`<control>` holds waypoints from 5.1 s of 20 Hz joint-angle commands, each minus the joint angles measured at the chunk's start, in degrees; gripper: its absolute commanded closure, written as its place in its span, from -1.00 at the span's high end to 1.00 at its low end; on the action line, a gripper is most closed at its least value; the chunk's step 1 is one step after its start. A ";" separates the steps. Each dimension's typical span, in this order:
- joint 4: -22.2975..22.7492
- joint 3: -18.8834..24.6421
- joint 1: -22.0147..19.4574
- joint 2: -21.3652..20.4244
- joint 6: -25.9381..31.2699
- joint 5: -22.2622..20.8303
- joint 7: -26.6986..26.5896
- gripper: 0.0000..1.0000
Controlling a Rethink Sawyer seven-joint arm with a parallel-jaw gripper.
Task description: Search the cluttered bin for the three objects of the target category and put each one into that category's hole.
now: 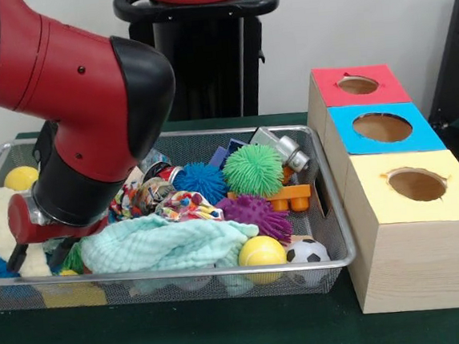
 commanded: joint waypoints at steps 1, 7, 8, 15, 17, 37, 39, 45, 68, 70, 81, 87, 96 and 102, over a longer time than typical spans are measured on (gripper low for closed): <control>0.91 -0.70 -1.20 2.46 11.24 1.84 -17.74 1.00; 0.82 -1.03 -1.97 3.19 14.39 2.11 -18.69 1.00; 0.29 -0.98 -1.82 3.36 14.81 1.91 -18.90 1.00; 0.34 -0.83 -1.37 3.03 15.47 1.49 -18.38 -1.00; 0.55 -0.84 -1.25 2.75 15.72 1.49 -18.19 -1.00; 16.09 12.82 -13.16 0.57 2.98 21.08 -13.39 -1.00; 16.73 13.05 -13.41 0.79 3.10 22.28 -12.26 -1.00; 14.60 11.74 -11.54 0.63 4.02 20.02 -15.65 -1.00; 19.18 6.15 -9.75 -8.75 2.66 27.46 1.98 -1.00; 18.57 5.60 -8.76 -9.25 3.03 27.44 2.88 -1.00; 21.41 4.53 -8.05 -12.30 1.24 29.90 5.42 -1.00; 23.29 3.11 -6.65 -13.35 0.67 33.20 10.52 -1.00; 25.56 -0.63 -1.96 -15.63 0.49 41.04 19.66 -1.00; 26.39 -2.76 0.27 -15.42 -1.73 46.08 22.89 -1.00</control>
